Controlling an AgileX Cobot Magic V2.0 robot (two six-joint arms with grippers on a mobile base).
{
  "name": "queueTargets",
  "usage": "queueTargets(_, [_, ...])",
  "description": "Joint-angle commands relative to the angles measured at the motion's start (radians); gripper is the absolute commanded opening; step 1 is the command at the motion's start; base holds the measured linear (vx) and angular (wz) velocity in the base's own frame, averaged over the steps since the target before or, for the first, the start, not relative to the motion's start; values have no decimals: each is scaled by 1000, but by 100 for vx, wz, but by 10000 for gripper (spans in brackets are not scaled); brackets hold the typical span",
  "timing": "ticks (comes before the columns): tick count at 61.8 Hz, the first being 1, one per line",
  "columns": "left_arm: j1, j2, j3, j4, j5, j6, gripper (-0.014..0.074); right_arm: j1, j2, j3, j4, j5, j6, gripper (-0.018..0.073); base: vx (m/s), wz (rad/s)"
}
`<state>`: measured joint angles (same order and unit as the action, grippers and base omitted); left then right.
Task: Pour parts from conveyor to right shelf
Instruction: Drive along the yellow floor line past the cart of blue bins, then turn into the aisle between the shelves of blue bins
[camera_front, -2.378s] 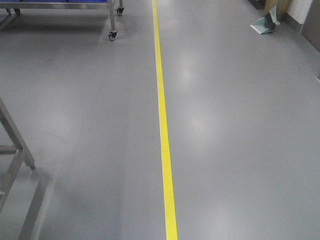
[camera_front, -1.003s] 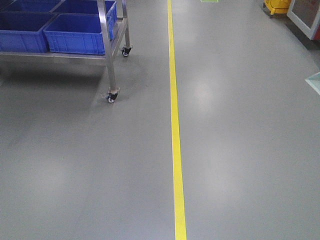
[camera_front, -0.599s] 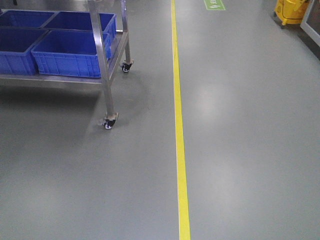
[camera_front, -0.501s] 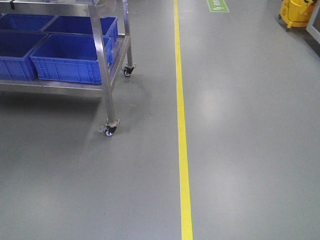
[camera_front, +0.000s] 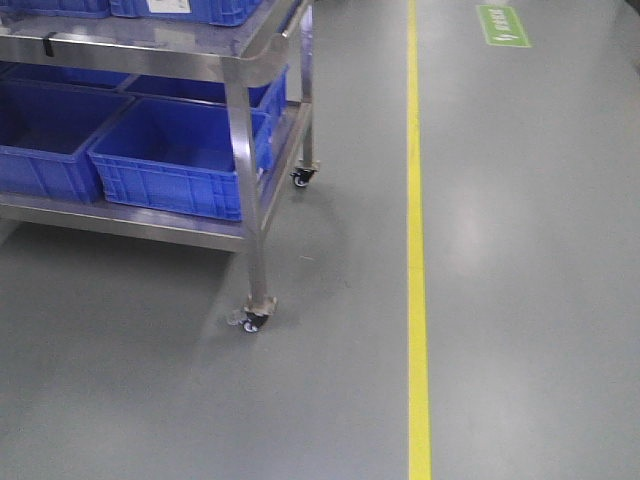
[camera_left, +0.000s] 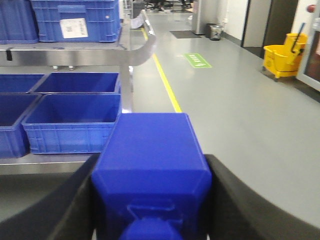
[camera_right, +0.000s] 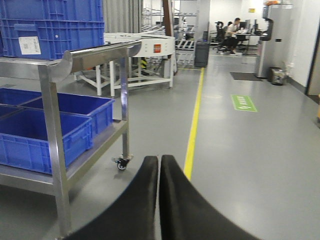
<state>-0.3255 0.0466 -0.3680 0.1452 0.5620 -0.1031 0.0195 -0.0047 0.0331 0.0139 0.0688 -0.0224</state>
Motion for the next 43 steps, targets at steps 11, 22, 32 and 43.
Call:
queueTargets(11, [-6, 18, -26, 1, -79, -1, -6, -3, 15, 15, -4, -75, -2, -9, 49, 37])
queueTargets(22, [-6, 18, -26, 1, -79, -1, -6, -3, 15, 15, -4, -75, -2, -9, 43, 64])
queueTargets(32, [-6, 18, -26, 1, -79, -1, -6, -3, 15, 15, -4, -75, -3, -9, 37, 96])
queueTargets(43, [-6, 18, -26, 1, -79, -1, -6, -3, 15, 15, -4, -75, -3, -9, 29, 114])
